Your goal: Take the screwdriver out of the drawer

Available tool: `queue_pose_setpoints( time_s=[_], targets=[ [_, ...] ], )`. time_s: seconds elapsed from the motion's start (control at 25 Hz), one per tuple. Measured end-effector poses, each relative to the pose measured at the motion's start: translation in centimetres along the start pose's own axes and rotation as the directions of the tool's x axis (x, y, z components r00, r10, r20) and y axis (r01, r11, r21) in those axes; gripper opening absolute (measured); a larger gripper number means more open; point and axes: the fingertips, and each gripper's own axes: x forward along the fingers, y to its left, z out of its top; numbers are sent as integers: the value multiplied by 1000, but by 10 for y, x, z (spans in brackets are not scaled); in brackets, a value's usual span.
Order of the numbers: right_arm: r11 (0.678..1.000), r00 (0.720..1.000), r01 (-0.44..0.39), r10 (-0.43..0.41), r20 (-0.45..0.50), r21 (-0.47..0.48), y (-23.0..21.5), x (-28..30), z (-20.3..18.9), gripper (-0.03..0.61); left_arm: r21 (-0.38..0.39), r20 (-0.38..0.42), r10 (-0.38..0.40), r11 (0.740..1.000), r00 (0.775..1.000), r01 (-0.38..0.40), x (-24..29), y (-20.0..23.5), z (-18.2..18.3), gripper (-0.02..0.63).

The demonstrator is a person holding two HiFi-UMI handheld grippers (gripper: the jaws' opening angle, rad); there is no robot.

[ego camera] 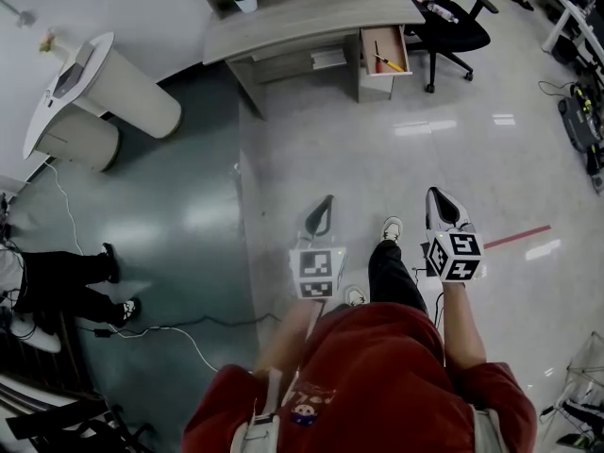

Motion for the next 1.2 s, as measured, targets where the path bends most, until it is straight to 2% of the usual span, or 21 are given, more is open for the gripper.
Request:
queue_pose_setpoints(
  time_s=[0.32, 0.56, 0.96, 1.2],
  targets=[
    [1000, 1000, -15, 15, -27, 9, -39, 62, 18, 2, -1, -27, 16, 1000, 999, -16, 69, 11, 16, -2],
    [1000, 1000, -14, 15, -23, 20, -83, 109, 51, 2, -13, -28, 30, 999, 999, -30, 134, 13, 50, -2],
    [997, 1000, 18, -17, -19, 71, -186, 166, 94, 2, -19, -41, -12, 1000, 999, 11, 261, -22, 106, -2],
    [996, 1000, 15, -13, -26, 92, -237, 189, 109, 2, -26, -46, -27, 999, 999, 26, 316, -46, 134, -2]
  ],
)
